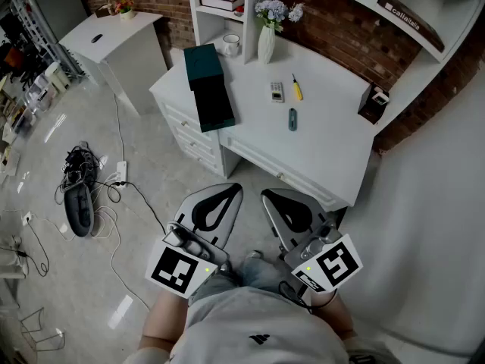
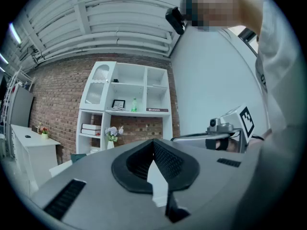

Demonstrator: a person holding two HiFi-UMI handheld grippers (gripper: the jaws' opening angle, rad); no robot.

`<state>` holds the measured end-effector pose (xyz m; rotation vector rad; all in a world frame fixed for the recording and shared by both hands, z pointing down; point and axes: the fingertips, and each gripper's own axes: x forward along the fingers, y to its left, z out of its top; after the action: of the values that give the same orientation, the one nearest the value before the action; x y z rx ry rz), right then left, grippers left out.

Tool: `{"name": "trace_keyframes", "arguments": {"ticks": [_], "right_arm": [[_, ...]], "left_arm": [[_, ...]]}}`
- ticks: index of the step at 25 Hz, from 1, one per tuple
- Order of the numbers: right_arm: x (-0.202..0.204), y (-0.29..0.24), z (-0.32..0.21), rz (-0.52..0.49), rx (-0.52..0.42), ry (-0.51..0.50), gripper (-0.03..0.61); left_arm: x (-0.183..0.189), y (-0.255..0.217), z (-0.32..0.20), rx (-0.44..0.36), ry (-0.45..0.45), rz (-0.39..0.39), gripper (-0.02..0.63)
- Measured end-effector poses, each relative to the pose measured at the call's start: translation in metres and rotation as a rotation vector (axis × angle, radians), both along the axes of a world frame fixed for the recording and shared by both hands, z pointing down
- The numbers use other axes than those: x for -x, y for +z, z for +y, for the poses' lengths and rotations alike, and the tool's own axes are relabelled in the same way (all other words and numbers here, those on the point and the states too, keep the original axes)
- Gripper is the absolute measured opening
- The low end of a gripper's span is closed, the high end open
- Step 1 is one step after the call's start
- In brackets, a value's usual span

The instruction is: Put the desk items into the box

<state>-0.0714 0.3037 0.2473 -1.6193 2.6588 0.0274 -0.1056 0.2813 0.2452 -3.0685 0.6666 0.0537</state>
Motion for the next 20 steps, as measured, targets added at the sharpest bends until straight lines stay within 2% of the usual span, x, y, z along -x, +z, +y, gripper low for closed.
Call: {"name": "trace_keyframes", "arguments": {"ticks": [13,20], "right_arm": [[0.039,0.001,-0.004,-0.005,0.007,0.040,0.008],[0.062,0.008,-0.002,-0.032,0.050,0.044,0.009]], "left_arm": [[0.053,0.003,-0.002,0.004,0.005,0.012,0.012],[0.068,0.007,0.000,0.012,0.045,0.018,0.012]]}}
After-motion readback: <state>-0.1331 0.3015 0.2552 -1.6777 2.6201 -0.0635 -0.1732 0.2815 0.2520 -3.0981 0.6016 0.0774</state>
